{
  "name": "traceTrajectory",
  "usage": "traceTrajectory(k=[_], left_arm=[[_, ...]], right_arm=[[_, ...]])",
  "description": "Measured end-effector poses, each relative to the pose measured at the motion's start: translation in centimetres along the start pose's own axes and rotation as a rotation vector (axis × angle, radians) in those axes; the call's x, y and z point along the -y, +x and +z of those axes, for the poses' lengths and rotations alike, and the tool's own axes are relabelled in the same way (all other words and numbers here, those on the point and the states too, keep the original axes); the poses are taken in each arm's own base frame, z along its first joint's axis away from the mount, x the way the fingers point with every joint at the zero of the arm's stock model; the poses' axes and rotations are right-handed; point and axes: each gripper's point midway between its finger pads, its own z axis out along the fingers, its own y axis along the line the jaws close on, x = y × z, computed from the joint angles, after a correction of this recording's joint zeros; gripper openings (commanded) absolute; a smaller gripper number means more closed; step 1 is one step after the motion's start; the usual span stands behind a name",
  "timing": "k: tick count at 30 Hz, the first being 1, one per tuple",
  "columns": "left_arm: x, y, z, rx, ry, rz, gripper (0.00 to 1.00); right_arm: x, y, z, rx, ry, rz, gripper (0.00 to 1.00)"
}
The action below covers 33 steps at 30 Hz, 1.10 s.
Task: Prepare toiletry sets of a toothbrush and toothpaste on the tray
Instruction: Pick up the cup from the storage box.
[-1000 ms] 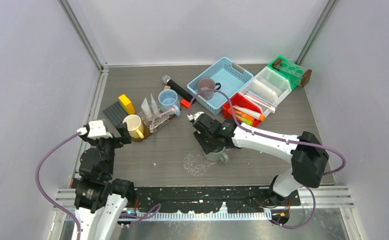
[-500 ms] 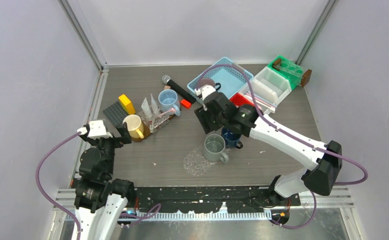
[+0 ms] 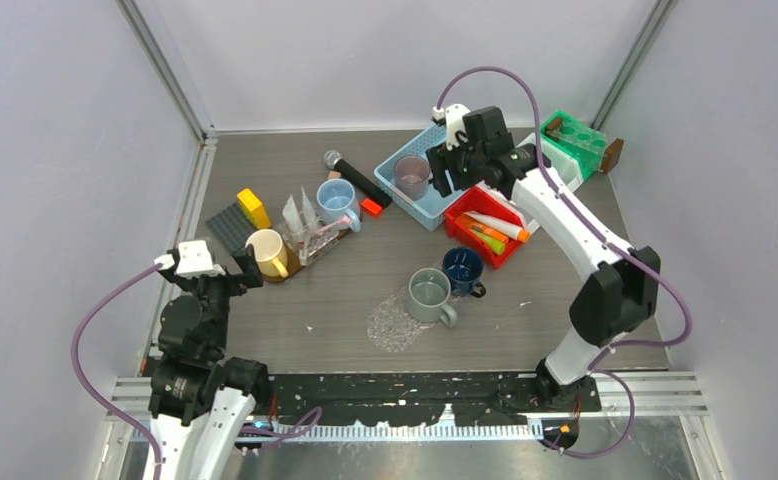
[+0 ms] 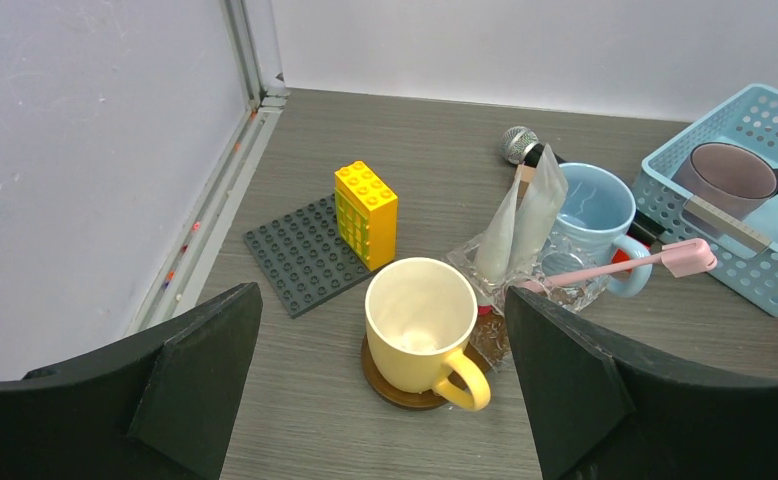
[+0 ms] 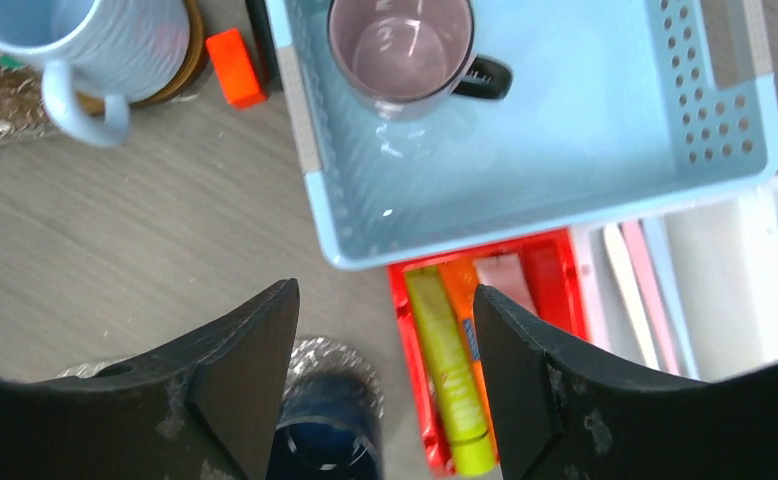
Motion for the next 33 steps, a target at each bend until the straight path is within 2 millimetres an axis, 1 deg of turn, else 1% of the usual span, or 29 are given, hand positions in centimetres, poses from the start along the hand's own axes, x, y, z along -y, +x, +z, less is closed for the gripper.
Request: traceTrajectory(k=[3, 6, 10, 16, 21, 30, 33], left_arm=[[0.0, 0.0, 0.0, 0.000, 0.000, 0.000, 0.95], [0.0, 0.1, 0.0, -0.002, 0.000, 0.001, 0.95], [0.0, 0.2, 0.1, -0.006, 0.000, 0.002, 0.95], [0.1, 0.6, 0.4, -0.026, 0.000, 0.009, 0.95], [0.2, 1.1, 0.7, -0.047, 0.000, 0.016, 0.95], [0.4, 1.7, 1.2, -0.077, 0.001, 0.027, 0.95], [0.5, 1.8, 1.3, -0.082, 0.003, 0.028, 0.95]], right_arm=[[1.7, -1.0, 2.2, 0.007, -0.029, -0.018, 0.69], [2.5, -1.5, 4.1, 0.004, -0.062, -0.048, 0.66], [2.9, -2.0, 7.4, -0.004, -0.103, -0.120, 0.65], [3.0, -1.0, 11.9, -0.044, -0.155, -0.211, 0.63], [3.4, -1.2, 15.3, -0.043, -0.169, -0.261, 0.62], [4.1, -1.4, 19.3, -0.017, -0.169, -0.321, 0.61], [4.1, -1.1, 20.6, -0.012, -0.172, -0.325, 0.61]])
